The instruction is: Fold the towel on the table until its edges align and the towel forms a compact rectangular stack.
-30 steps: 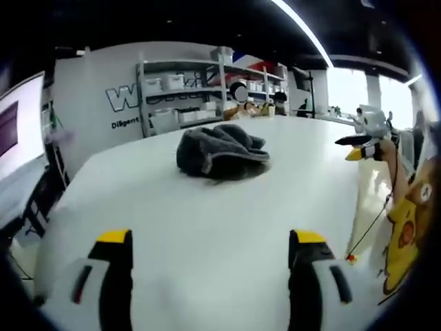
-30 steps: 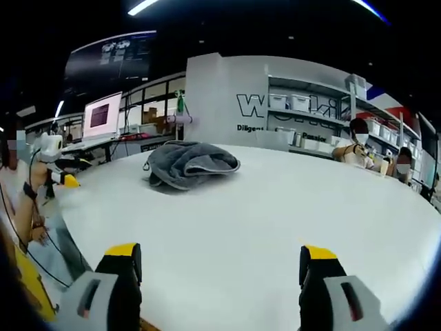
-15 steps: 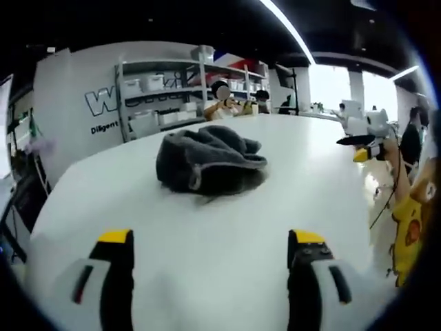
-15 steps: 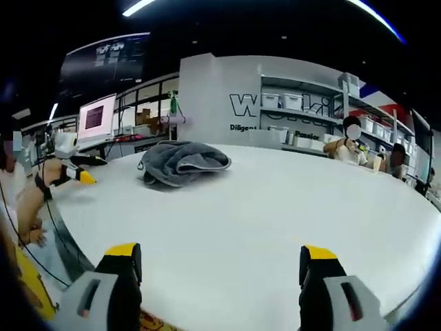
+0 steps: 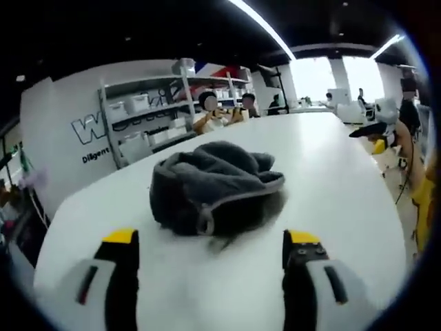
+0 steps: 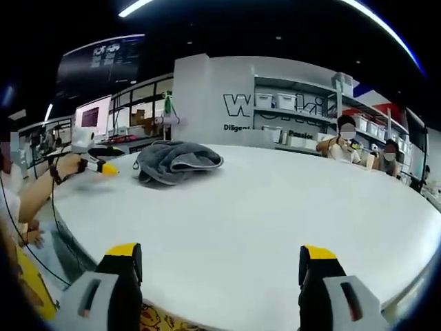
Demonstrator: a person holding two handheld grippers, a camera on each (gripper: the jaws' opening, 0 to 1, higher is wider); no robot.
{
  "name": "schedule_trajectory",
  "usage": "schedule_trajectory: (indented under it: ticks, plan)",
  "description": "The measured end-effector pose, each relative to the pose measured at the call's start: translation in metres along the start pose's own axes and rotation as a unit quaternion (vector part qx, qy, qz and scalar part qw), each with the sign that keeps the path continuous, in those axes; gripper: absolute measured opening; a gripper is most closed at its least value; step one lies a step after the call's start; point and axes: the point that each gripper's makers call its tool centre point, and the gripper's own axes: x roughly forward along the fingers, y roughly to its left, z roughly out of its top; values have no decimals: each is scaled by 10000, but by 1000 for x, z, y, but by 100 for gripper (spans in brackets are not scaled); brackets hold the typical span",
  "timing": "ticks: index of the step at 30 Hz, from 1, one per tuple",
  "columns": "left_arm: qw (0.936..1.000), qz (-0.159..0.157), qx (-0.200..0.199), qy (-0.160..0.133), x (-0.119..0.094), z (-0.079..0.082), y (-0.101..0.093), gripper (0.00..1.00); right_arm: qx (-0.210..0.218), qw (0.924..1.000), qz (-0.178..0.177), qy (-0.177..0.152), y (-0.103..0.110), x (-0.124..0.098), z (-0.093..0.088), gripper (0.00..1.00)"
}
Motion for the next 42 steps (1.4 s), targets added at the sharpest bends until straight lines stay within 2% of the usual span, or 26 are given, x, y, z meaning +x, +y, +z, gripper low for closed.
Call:
schedule_trajectory:
  ticks: [7,11,16,21,28,33,42]
  plan:
    - [9999,-50,139,-55,28,11,1,85,22,10000,-37,-46,-1,-6,1,99]
    - [9997,-52,247,-37,39,11,-1,82,39,9999,-76,-68,-3,-9,1,99]
    - [9990,-55,427,99,49,3,-1,72,46,9999,-126,-79,-5,-14,0,98]
    - [9990,-56,437,-80,50,10,-4,61,44,9999,-130,-82,-5,-16,-1,98]
    - [9969,-37,751,-253,50,28,-7,43,35,9999,-113,-90,-4,-18,-1,98]
    - [9931,-51,1125,-316,50,45,-13,29,37,9999,-111,-118,-4,-20,-1,98]
    - [9883,-246,1321,-725,57,91,-31,21,70,9998,-124,-145,-8,-24,-1,98]
